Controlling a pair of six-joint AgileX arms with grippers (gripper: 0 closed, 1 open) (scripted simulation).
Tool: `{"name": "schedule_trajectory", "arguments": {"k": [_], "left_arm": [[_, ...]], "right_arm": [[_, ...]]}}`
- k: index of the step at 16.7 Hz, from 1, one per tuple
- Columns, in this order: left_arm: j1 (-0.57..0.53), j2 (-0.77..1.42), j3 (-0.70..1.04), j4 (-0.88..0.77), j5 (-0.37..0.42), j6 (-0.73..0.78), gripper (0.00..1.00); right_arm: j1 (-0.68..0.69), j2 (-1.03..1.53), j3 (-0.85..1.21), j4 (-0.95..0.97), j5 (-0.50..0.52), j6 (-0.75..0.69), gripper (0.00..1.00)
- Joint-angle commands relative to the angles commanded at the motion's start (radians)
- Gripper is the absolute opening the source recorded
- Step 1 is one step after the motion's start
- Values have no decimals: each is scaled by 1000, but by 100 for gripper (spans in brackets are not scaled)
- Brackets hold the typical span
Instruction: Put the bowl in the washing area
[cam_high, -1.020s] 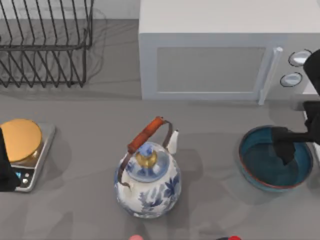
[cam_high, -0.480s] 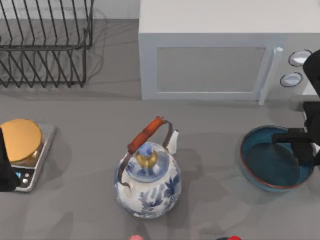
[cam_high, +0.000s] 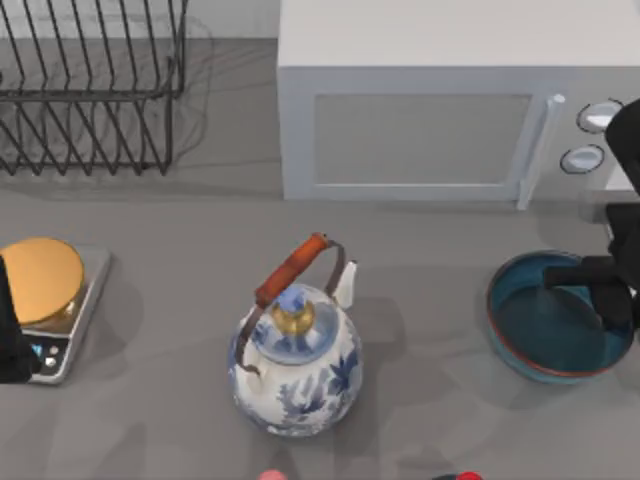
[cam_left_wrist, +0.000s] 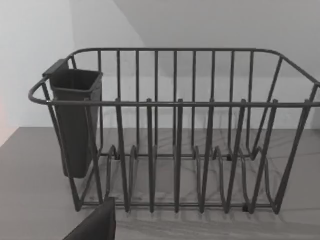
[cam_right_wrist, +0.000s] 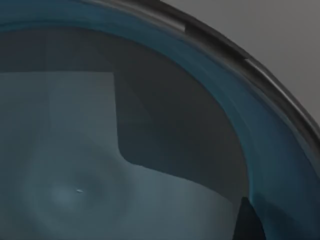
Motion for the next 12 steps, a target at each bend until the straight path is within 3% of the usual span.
{"name": "schedule_trajectory", "arguments": {"k": [6,12], "left_arm": [[0,0,0,0,0,0,100],[0,0,0,0,0,0,100]], "right_arm": [[-2,-8,36,-40,1,0,0],[-9,-66,268,-375,1,-2,0]]}}
